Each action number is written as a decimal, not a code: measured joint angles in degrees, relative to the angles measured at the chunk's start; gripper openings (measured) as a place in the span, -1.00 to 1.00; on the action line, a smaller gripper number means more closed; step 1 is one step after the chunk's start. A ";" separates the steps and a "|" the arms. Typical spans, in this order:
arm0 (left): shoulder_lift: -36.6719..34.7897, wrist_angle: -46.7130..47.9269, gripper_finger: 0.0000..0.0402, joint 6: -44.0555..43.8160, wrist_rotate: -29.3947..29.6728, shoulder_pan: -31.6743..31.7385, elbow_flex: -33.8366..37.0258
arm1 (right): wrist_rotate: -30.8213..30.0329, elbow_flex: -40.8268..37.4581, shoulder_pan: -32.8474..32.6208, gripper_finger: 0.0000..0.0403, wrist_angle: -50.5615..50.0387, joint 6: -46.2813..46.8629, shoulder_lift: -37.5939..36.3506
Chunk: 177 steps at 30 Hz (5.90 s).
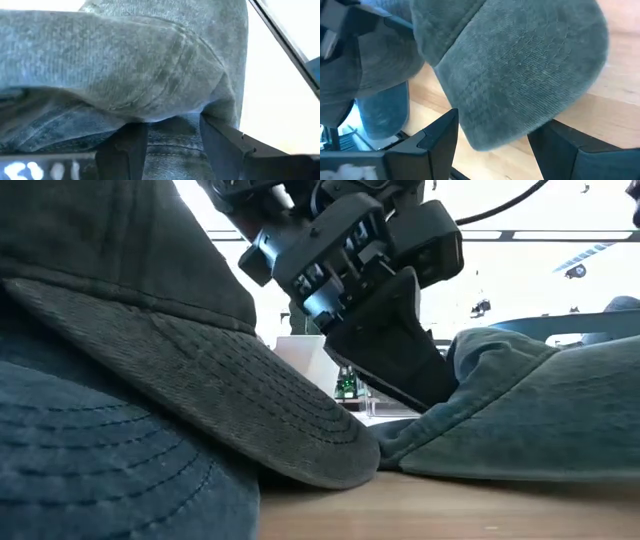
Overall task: Pick & Place hat
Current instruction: Put the right gray cap into the transparent bin, then put the black cap into the blue bin
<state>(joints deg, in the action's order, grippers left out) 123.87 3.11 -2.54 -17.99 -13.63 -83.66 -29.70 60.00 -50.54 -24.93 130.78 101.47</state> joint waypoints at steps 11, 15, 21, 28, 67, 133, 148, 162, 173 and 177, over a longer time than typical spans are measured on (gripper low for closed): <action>-0.12 -1.68 -0.13 -4.74 0.24 -1.20 -0.61 | -3.14 -4.46 1.19 -0.15 4.62 -0.92 -0.75; -1.01 -1.51 -0.13 -7.09 0.24 -1.33 -1.59 | -4.90 -5.29 1.18 -0.53 4.65 -1.98 -2.10; -5.74 -0.95 -0.13 -7.66 3.54 -1.42 -3.62 | -6.43 -5.85 1.07 -0.92 1.98 -6.66 -6.67; -17.35 1.09 -0.13 -7.87 9.82 -1.32 -3.26 | -4.69 -0.44 -0.36 -0.93 -21.54 -8.38 -17.62; -42.49 4.33 -0.13 -33.60 36.10 -8.26 22.48 | -5.19 18.92 48.95 -0.94 -42.78 -68.57 -29.98; -52.96 25.93 -0.13 -40.59 41.18 -17.36 25.73 | 29.63 14.00 49.59 -0.12 -38.59 -69.77 -31.52; -49.53 32.87 -0.13 -51.47 20.97 -26.52 25.86 | 41.57 13.85 34.55 -0.12 -1.50 -66.22 -6.13; -40.32 21.77 -0.13 -51.09 26.48 -26.66 26.26 | 50.09 13.80 33.55 -0.12 10.20 -58.46 7.15; -29.52 19.14 -0.13 -51.91 23.42 -25.84 28.51 | 50.03 13.80 29.93 -0.12 11.02 -53.78 11.32; -27.43 18.91 -0.13 -52.10 22.00 -25.81 28.90 | 43.58 13.76 29.06 -0.12 11.76 -53.15 12.29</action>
<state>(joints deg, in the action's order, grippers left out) 96.45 22.02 -54.64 4.01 -39.44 -54.76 13.87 73.76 -21.47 -13.17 77.62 113.75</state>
